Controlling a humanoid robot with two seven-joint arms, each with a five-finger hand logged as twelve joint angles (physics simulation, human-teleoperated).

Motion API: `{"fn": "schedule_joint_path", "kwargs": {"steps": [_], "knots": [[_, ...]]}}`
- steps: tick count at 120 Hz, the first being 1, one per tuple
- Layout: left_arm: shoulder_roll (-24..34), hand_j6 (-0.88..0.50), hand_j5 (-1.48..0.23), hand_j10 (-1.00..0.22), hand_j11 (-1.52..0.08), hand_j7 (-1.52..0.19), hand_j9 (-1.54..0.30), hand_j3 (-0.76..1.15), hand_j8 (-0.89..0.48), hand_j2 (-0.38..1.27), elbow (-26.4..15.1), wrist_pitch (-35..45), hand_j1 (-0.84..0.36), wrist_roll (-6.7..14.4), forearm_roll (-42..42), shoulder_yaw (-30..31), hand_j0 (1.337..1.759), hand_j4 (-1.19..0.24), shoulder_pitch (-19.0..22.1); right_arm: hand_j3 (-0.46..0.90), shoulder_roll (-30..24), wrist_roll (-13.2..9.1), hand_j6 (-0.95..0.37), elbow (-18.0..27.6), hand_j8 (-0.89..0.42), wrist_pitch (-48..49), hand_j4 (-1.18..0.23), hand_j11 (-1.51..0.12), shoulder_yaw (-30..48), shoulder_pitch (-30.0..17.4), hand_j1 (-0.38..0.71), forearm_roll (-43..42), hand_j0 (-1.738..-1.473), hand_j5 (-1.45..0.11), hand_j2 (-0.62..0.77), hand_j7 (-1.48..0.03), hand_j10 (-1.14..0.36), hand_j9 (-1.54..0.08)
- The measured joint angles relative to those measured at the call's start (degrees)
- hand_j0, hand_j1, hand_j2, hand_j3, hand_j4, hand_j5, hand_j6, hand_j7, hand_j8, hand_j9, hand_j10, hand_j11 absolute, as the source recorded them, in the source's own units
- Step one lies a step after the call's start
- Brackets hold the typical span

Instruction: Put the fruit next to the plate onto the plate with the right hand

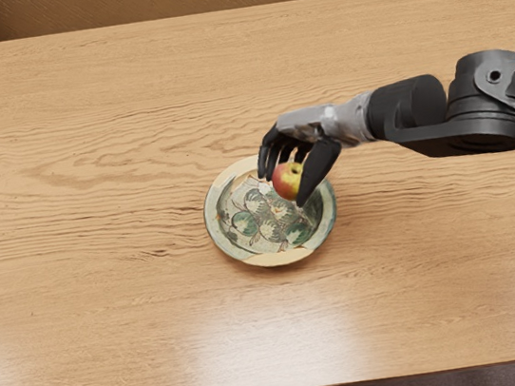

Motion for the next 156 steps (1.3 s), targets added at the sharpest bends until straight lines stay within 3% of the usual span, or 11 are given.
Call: {"fn": "schedule_joint_path", "kwargs": {"steps": [20, 50, 72, 102, 124, 156], "knots": [[0.0, -0.23, -0.3, -0.23, -0.3, -0.3, -0.3, 0.0, -0.23, 0.05, 0.0, 0.0, 0.07, 0.0, 0.0, 0.0, 1.658, -0.23, 0.0, 0.0, 5.7, 0.0, -0.5, -3.5, -0.39, 0.1, -0.62, -0.83, -0.5, 0.3, 0.31, -1.1, -1.658, -0.85, 0.3, -0.83, -0.51, -0.84], [0.0, -0.23, -0.3, -0.23, -0.3, -0.3, -0.3, 0.0, -0.23, 0.05, 0.0, 0.0, 0.07, 0.0, 0.0, 0.0, 1.658, -0.23, 0.0, 0.0, 7.6, 0.0, -0.52, -5.4, -0.41, 0.6, -0.59, -0.79, -0.9, 0.4, 0.26, -1.7, -1.657, -0.8, 0.16, -0.78, -0.52, -0.79], [0.0, -0.23, -0.3, -0.23, -0.3, -0.3, -0.3, 0.0, -0.23, 0.05, 0.0, 0.0, 0.07, 0.0, 0.0, 0.0, 1.658, -0.23, 0.0, 0.0, 7.5, 0.0, -0.43, -5.5, -0.38, 1.3, -0.46, -0.61, -0.9, 0.3, 0.16, -1.4, -1.658, -0.61, 0.02, -0.6, -0.43, -0.61], [0.0, -0.23, -0.3, -0.23, -0.3, -0.3, -0.3, 0.0, -0.23, 0.05, 0.0, 0.0, 0.07, 0.0, 0.0, 0.0, 1.658, -0.23, 0.0, 0.0, 6.5, 0.0, -0.28, -5.5, -0.27, 1.5, -0.29, -0.38, -0.4, 0.2, -0.01, 0.1, -1.658, -0.38, -0.02, -0.38, -0.28, -0.38], [0.0, -0.23, -0.3, -0.23, -0.3, -0.3, -0.3, 0.0, -0.23, 0.05, 0.0, 0.0, 0.07, 0.0, 0.0, 0.0, 1.658, -0.23, 0.0, 0.0, 3.0, 0.0, -0.16, -5.1, -0.16, 2.6, -0.17, -0.22, 0.9, 0.3, -0.16, 7.0, -1.658, -0.22, -0.02, -0.21, -0.16, -0.22], [0.0, -0.23, -0.3, -0.23, -0.3, -0.3, -0.3, 0.0, -0.23, 0.05, 0.0, 0.0, 0.07, 0.0, 0.0, 0.0, 1.658, -0.23, 0.0, 0.0, -7.5, 0.0, -0.07, -5.0, -0.07, 13.4, -0.07, -0.1, 7.8, -2.2, -0.26, 31.4, -1.658, -0.1, -0.01, -0.1, -0.07, -0.1]]}}
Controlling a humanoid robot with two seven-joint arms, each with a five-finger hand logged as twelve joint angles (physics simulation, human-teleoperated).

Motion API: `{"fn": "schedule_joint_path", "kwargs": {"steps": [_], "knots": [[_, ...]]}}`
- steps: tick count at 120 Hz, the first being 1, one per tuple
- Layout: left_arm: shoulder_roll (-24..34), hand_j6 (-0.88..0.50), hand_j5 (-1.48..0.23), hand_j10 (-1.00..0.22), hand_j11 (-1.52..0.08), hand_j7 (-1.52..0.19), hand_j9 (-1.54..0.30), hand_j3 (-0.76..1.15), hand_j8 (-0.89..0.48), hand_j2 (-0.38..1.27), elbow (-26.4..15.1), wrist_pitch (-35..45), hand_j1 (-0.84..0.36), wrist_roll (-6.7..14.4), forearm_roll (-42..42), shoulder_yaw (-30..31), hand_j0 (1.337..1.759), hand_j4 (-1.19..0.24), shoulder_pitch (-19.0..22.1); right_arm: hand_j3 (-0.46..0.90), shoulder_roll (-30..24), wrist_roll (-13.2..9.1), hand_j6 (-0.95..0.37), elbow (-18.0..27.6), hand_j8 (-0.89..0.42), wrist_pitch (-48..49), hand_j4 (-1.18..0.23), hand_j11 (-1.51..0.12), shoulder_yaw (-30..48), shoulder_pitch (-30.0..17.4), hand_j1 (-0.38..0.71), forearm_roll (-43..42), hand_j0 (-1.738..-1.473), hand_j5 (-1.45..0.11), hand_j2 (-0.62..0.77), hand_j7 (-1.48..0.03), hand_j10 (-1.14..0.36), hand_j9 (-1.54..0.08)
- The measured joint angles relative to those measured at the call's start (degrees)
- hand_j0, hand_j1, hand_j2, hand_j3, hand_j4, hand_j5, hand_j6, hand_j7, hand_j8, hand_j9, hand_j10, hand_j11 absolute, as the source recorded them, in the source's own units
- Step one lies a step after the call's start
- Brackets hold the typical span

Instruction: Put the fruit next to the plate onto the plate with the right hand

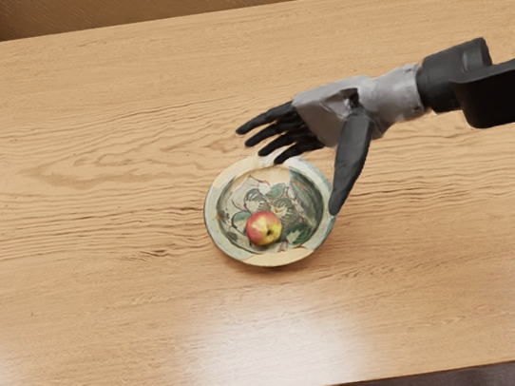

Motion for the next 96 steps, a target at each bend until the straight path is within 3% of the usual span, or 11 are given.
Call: {"fn": "schedule_joint_path", "kwargs": {"steps": [38, 64, 96], "knots": [[0.0, -0.23, -0.3, -0.23, -0.3, -0.3, -0.3, 0.0, -0.23, 0.05, 0.0, 0.0, 0.07, 0.0, 0.0, 0.0, 1.658, -0.23, 0.0, 0.0, -11.2, 0.0, -0.05, -0.3, -0.05, 1.8, -0.05, -0.06, 9.0, -13.2, -0.29, 19.7, -1.658, -0.06, -0.01, -0.06, -0.05, -0.06], [0.0, -0.23, -0.3, -0.23, -0.3, -0.3, -0.3, 0.0, -0.23, 0.05, 0.0, 0.0, 0.07, 0.0, 0.0, 0.0, 1.658, -0.23, 0.0, 0.0, -17.0, 0.0, -0.04, -0.2, -0.04, 1.9, -0.04, -0.05, 9.4, -16.7, -0.3, 25.7, -1.658, -0.05, -0.01, -0.05, -0.04, -0.05], [0.0, -0.23, -0.3, -0.23, -0.3, -0.3, -0.3, 0.0, -0.23, 0.05, 0.0, 0.0, 0.07, 0.0, 0.0, 0.0, 1.658, -0.23, 0.0, 0.0, -20.0, 0.0, -0.04, -0.3, -0.04, 1.9, -0.04, -0.05, 9.2, -19.2, -0.3, 27.0, -1.658, -0.05, -0.01, -0.05, -0.04, -0.05]]}}
